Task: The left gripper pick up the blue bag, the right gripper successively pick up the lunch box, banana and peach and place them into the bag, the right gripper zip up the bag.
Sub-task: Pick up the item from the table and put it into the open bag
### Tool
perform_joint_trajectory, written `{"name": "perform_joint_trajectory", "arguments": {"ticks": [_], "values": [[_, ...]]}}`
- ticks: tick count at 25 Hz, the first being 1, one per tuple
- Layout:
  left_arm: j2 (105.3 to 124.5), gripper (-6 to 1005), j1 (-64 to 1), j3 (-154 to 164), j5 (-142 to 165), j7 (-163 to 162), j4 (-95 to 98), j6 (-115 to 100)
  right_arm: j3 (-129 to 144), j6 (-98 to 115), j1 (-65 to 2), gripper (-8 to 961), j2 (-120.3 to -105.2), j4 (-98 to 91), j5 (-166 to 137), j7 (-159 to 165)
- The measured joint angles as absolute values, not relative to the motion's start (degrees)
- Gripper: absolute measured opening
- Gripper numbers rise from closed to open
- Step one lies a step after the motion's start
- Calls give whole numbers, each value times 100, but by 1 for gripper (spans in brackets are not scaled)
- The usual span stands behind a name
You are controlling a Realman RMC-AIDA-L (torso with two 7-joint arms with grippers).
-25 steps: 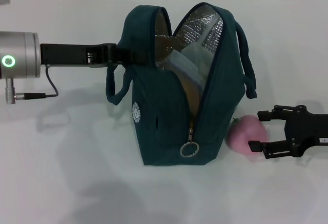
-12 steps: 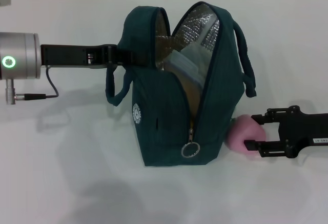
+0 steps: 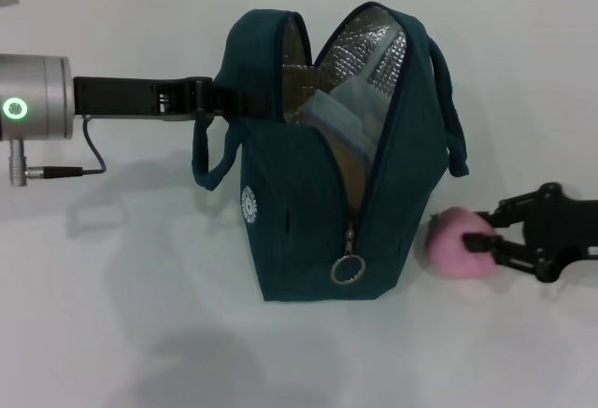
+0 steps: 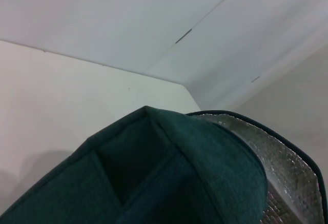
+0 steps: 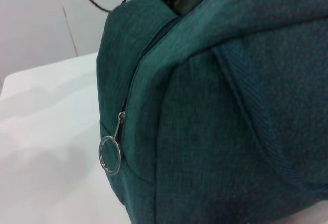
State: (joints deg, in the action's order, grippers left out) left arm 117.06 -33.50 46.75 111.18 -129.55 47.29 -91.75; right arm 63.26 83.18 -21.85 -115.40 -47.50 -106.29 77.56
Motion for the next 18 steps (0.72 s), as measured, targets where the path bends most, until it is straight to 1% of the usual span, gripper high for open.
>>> {"name": "perform_joint_trajectory", "arguments": {"ticks": [3, 6, 13, 18], "values": [[11698, 36, -3350, 4676, 11118, -12955, 4729, -9175, 6194, 8411, -1961, 290, -11517, -5021, -10489, 7778], [11695, 36, -3356, 4676, 11118, -12955, 4729, -9175, 5759, 8647, -1862, 200, -11515, -5117, -10486, 7787], [11709, 36, -3369, 4676, 11118, -12955, 4729, -9175, 4576, 9258, -1732, 150, -11499, -5181, -10474, 7720], [11722, 36, -3369, 4676, 11118, -12955, 4728, -9175, 3982, 9993, -1776, 128, -11497, -5229, -10057, 7656]]}}
